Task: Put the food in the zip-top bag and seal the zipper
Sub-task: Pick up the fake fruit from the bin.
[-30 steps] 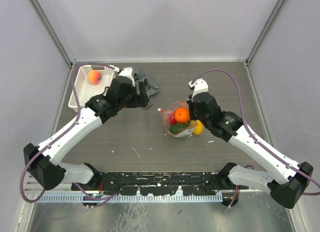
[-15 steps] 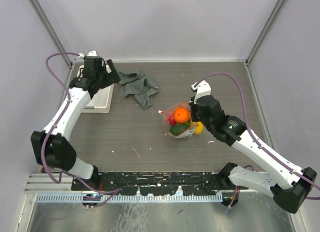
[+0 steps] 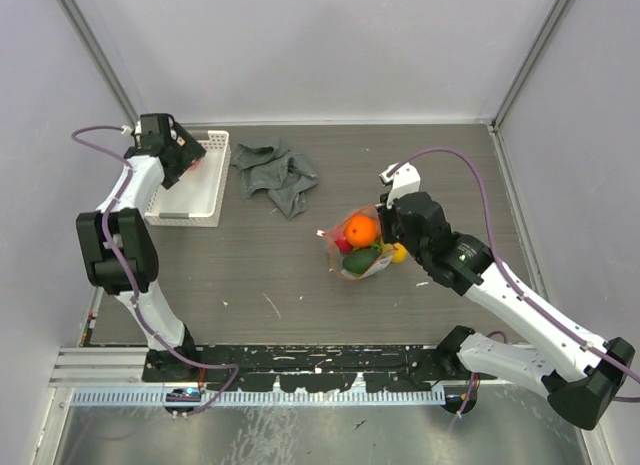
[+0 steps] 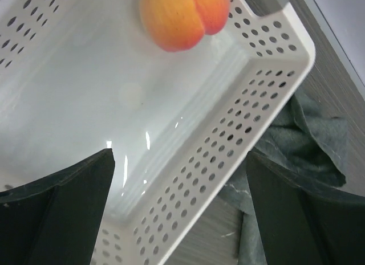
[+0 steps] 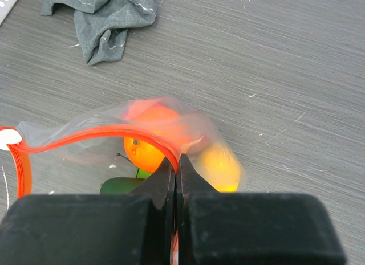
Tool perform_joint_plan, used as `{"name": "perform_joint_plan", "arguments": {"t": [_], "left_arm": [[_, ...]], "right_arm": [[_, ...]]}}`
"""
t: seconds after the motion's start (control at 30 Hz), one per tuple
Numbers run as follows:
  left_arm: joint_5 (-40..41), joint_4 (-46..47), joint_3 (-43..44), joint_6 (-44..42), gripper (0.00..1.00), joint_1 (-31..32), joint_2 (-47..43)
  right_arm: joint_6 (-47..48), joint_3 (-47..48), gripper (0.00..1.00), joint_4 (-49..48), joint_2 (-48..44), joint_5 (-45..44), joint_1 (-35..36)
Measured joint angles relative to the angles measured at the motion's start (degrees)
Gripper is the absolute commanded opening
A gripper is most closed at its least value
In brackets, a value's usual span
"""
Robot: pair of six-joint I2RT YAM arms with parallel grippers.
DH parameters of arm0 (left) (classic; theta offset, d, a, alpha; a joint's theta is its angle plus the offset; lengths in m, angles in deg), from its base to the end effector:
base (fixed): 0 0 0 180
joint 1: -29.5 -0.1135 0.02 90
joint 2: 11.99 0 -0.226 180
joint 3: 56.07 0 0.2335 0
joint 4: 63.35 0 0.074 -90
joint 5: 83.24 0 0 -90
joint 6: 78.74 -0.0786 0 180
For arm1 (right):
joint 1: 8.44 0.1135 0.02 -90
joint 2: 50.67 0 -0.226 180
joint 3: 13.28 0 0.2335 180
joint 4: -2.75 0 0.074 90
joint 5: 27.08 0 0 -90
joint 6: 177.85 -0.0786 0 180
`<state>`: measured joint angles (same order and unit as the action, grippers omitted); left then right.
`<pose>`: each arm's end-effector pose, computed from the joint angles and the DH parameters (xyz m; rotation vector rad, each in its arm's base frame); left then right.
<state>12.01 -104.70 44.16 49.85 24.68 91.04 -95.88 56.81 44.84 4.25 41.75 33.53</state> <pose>0.4114 0.0419 0.2162 -0.9092 2.1613 -0.1851 0.2025 0.1439 0.2929 -0.3640 1.9780 0.1799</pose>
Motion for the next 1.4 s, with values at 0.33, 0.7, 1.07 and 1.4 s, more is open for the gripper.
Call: {"name": "perform_joint_plan", "arguments": {"t": [0.33, 0.7, 1.07, 1.4], "left_arm": [[-0.76, 5.31, 5.97, 5.86, 0.98, -3.3, 12.7], [-2.08, 10.25, 14.32, 7.04, 0.99, -5.46, 22.88], [-5.22, 13.55, 18.6, 6.75, 0.83, -5.7, 29.33], [-7.48, 16.98, 16.85, 5.25, 0.57, -6.21, 29.22]], "right_arm": [[0.79, -1.66, 0.0, -0.26, -2.4, 1.36, 0.0], [1.95, -1.81, 0.0, -0.37, -2.25, 1.38, 0.0], [2.64, -1.81, 0.0, -1.57, 0.72, 1.99, 0.0], [2.99, -1.81, 0.0, -1.77, 1.11, 2.29, 0.0]]}}
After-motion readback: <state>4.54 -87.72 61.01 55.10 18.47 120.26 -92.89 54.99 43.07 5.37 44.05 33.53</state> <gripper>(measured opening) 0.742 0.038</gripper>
